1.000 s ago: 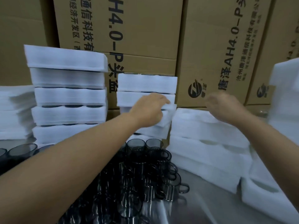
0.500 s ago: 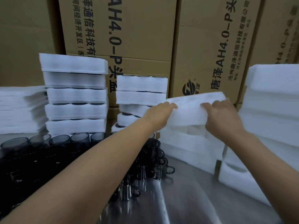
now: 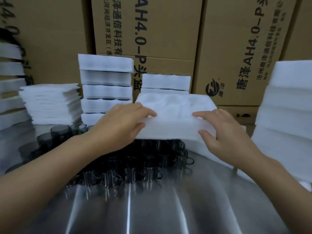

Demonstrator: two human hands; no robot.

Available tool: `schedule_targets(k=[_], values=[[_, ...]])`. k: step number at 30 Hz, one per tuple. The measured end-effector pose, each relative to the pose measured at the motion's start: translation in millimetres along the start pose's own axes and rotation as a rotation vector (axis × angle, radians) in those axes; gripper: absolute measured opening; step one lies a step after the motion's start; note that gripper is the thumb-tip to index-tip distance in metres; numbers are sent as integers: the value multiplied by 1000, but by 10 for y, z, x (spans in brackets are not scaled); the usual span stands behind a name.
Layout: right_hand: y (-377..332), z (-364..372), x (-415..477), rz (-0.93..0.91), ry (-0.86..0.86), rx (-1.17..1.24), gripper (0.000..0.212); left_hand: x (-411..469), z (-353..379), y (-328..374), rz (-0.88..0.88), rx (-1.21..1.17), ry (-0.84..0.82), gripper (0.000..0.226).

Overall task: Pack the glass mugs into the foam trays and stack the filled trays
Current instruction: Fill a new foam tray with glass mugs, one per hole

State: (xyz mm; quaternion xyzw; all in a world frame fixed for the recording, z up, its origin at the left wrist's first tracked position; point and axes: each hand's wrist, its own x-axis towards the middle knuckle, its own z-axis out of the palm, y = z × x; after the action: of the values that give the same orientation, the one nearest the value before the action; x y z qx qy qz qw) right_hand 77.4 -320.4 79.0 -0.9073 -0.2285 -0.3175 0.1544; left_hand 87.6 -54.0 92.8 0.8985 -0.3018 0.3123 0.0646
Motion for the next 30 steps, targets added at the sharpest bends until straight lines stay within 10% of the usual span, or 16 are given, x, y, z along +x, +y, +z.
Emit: schedule_targets(k=[15, 30], values=[[-940, 364, -1494, -266, 81, 35, 52, -1800, -469, 651, 109, 18, -302, 49], [-969, 591, -1547, -207, -23, 185, 30, -1327, 102, 330, -83, -212, -365, 39]])
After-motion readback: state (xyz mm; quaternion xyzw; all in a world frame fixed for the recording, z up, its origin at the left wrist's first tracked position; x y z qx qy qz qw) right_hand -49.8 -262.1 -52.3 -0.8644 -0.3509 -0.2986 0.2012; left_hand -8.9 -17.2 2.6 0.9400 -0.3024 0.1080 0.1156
